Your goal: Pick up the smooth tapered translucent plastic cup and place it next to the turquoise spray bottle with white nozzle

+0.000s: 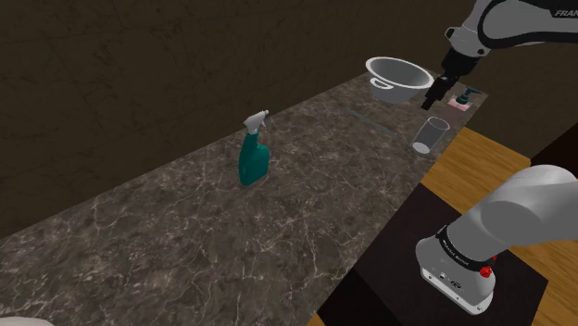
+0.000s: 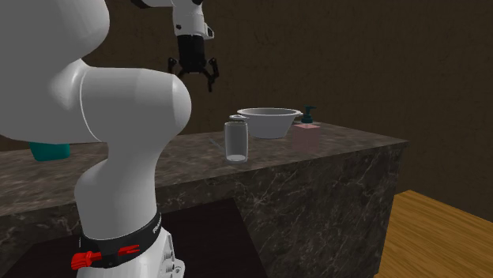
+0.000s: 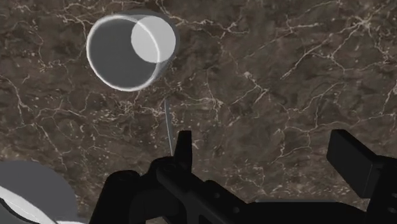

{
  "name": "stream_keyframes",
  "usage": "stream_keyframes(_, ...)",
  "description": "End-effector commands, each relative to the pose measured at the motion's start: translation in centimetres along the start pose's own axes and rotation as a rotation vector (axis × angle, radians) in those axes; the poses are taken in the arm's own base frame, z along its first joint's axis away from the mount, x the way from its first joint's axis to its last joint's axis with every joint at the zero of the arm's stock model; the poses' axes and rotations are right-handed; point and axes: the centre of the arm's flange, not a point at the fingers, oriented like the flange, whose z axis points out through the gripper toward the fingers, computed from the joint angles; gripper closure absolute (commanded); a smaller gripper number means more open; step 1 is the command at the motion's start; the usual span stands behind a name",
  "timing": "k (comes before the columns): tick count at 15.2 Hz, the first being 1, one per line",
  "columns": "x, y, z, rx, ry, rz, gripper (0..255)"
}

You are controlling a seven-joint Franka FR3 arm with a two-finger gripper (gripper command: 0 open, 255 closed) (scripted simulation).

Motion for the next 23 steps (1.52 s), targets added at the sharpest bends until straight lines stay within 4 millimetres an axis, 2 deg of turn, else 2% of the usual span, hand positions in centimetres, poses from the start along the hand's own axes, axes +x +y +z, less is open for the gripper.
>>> stream_keyframes(1,-0.6,1.7,1.8,0.012,-0.019,-0.006,0)
stream_keyframes(9,-2.5,9.0,9.5,0.058,-0.098,-0.023,0)
stream_keyframes(10,-2.5,9.1,9.6,0.058,-0.099,-0.024,0)
stream_keyframes(17,-2.9,8.8,13.6,0.058,-0.099,-0.024,0)
stream_keyframes(23,-2.9,8.8,13.6,0.058,-0.099,-0.024,0)
